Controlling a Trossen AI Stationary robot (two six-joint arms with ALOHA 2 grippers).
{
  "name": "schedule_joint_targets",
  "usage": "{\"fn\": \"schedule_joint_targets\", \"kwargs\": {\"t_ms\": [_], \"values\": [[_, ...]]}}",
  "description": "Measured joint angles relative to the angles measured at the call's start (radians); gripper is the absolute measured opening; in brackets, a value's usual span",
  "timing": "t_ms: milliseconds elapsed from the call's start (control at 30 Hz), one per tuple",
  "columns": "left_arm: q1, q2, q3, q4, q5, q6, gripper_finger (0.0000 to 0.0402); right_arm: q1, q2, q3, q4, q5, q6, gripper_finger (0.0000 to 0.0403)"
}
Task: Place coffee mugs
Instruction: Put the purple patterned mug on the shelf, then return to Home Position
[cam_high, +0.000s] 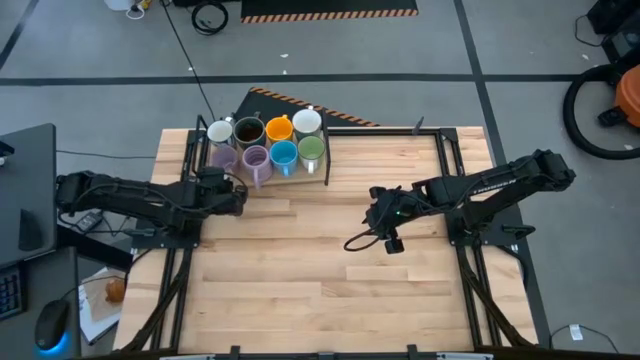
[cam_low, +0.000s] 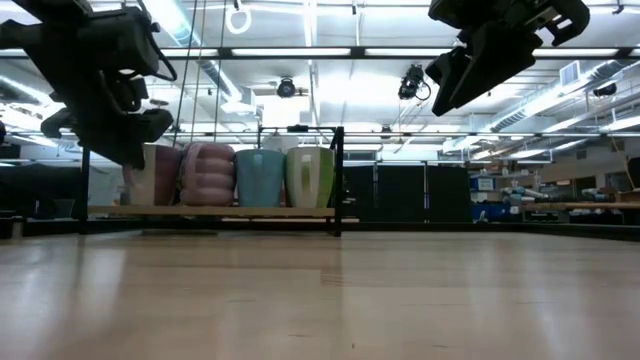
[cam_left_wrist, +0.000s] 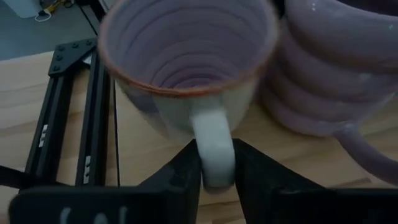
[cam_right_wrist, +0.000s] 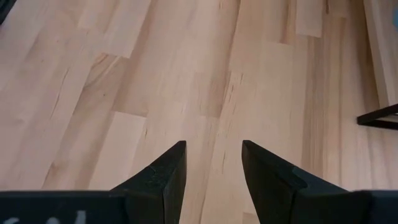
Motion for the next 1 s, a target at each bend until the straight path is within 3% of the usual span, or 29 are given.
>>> {"fn": "schedule_joint_targets", "kwargs": {"t_ms": [400, 733, 1000], "values": [[-0.002, 0.0, 0.07, -0.027, -0.02, 0.12, 0.0171, 0.0, -0.016, 0.0, -0.029, 0.039, 0.01, 0.0161], [-0.005, 0.0, 0.227, -0.185, 0.071, 0.199, 0.0172, 0.0, -0.14, 0.0, -0.053, 0.099, 0.085, 0.0161], [-0.174, 0.0, 0.248, 0.109, 0.098, 0.466, 0.0172, 0.0, -0.246, -0.068, -0.044, 0.166, 0.117, 0.016]]}}
